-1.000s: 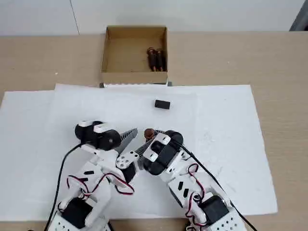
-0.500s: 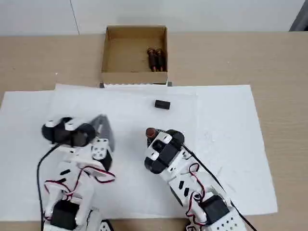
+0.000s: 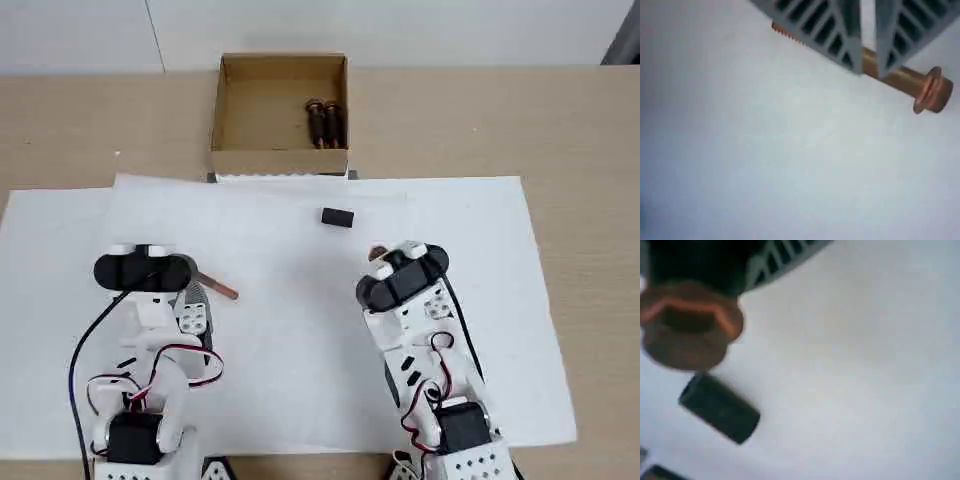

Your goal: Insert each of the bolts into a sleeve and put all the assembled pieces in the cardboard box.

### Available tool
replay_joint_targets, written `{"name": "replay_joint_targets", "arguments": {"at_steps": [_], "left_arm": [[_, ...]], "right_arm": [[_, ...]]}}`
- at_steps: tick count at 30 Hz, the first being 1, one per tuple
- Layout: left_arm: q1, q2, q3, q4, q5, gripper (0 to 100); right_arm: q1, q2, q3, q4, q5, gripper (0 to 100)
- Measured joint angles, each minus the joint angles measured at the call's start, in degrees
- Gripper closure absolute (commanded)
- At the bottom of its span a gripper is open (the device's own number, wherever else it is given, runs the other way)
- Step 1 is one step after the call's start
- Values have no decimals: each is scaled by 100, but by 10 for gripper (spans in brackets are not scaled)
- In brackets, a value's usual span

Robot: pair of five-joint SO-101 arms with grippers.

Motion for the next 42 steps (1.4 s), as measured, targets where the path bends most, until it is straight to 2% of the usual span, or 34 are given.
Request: {"name": "replay_joint_targets", "arguments": {"at_steps": [5, 12, 17, 30, 35, 42], "left_arm": [[0, 0, 352, 0, 0, 994], [0, 0, 545, 0, -97, 994], [0, 0, 545, 0, -105, 994], [0, 0, 545, 0, -105, 994], [0, 0, 545, 0, -105, 994], [0, 0, 545, 0, -105, 994]], "right_arm": [[0, 0, -642, 844, -202, 995], [0, 62, -1231, 879, -211, 995], [9, 853, -1873, 888, -211, 995], [149, 5459, -5213, 879, -545, 995], [378, 7385, -6532, 492, -545, 995], [378, 10119, -8993, 255, -545, 995]]}}
